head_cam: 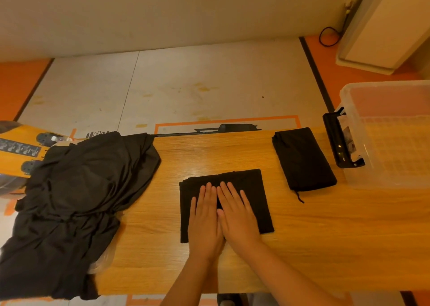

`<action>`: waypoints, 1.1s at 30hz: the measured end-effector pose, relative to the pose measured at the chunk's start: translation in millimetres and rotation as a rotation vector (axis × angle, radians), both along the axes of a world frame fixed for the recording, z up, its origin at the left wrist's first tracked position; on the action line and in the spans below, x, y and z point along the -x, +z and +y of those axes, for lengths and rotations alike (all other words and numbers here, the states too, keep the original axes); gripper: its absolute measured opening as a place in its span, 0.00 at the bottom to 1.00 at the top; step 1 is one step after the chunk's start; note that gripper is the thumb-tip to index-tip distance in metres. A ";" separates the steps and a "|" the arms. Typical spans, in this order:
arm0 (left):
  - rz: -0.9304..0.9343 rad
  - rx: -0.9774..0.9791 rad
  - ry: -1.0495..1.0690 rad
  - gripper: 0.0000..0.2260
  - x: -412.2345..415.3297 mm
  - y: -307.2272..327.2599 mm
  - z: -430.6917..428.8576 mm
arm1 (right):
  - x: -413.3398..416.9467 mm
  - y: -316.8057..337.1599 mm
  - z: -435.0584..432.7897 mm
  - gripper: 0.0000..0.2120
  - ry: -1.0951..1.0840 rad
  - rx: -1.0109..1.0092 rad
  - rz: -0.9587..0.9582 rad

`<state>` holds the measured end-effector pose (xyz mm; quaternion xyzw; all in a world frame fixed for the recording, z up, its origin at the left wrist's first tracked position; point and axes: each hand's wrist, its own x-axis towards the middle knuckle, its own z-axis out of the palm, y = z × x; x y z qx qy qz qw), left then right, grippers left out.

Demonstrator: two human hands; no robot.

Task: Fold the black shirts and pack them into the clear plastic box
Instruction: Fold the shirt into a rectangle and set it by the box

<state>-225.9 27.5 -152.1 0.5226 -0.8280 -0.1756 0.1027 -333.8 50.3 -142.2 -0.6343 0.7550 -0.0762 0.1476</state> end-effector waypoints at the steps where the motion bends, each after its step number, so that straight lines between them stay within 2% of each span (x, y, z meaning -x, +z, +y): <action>1: -0.040 -0.003 0.019 0.24 -5.7 -6.4 1.7 | -0.9 -7.2 1.9 0.28 0.020 -0.020 0.019; 7: -0.165 0.008 0.006 0.25 -17.5 -10.7 3.9 | 4.4 -16.3 4.0 0.28 0.090 -0.026 0.111; 14: -0.226 -0.010 -0.067 0.29 -44.9 -9.1 -4.9 | 43.9 -13.8 29.1 0.30 0.025 -0.032 0.149; 18: -0.214 -0.029 -0.163 0.30 -64.6 -8.3 -11.1 | 64.7 -12.6 36.8 0.29 0.000 -0.063 0.131; 22: -0.127 -0.015 -0.198 0.31 -67.1 -0.2 -10.9 | 88.9 -5.7 46.6 0.28 0.033 -0.058 0.102; 25: -0.064 0.026 -0.149 0.28 -45.1 11.8 -15.7 | 80.3 11.1 26.1 0.27 -0.023 0.044 0.042; 27: -0.039 0.044 -0.150 0.26 -18.0 17.2 -29.0 | 57.1 19.6 -5.0 0.26 0.030 0.078 0.061; 30: -0.084 0.032 -0.150 0.25 9.7 9.1 -47.4 | 31.8 8.2 -38.0 0.27 0.075 0.003 0.087; 33: -0.157 0.025 -0.106 0.26 2.2 -4.1 -52.5 | 38.8 -10.3 -42.0 0.27 0.064 -0.026 0.094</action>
